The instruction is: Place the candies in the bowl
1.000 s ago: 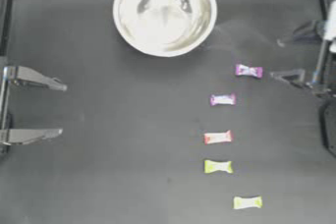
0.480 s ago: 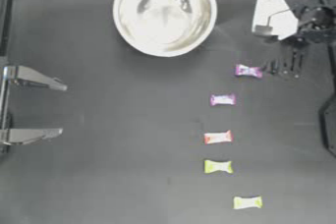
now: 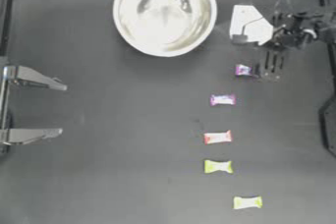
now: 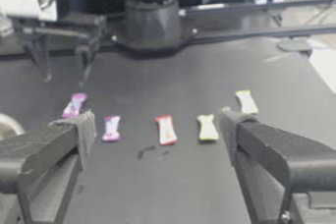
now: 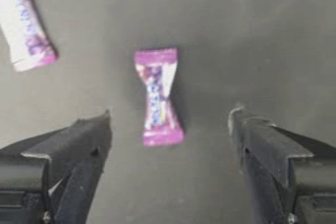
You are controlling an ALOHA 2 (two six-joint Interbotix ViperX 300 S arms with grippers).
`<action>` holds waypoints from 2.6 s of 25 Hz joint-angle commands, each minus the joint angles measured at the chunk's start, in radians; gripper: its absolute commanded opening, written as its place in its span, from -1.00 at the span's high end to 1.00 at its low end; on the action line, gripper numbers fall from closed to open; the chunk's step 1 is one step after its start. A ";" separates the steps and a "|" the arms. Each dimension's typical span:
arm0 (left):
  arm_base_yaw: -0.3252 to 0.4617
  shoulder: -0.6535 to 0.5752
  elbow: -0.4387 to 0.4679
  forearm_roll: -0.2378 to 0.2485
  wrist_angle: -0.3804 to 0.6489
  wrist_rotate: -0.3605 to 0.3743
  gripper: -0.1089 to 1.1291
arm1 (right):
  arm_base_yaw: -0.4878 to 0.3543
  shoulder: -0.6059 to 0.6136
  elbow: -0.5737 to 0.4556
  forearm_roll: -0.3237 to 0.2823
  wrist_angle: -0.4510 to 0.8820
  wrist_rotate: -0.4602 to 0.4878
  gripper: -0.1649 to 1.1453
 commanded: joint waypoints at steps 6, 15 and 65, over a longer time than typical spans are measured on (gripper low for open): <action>0.002 0.009 -0.017 0.000 -0.005 -0.002 -0.84 | 0.002 0.072 -0.002 -0.012 -0.049 0.002 -0.75; 0.002 0.009 -0.017 -0.002 -0.005 -0.003 -0.84 | 0.000 0.132 0.005 -0.026 -0.092 0.002 -0.75; 0.020 0.014 -0.017 -0.008 -0.002 -0.003 -0.84 | -0.048 0.204 -0.385 0.087 -0.426 -0.020 0.36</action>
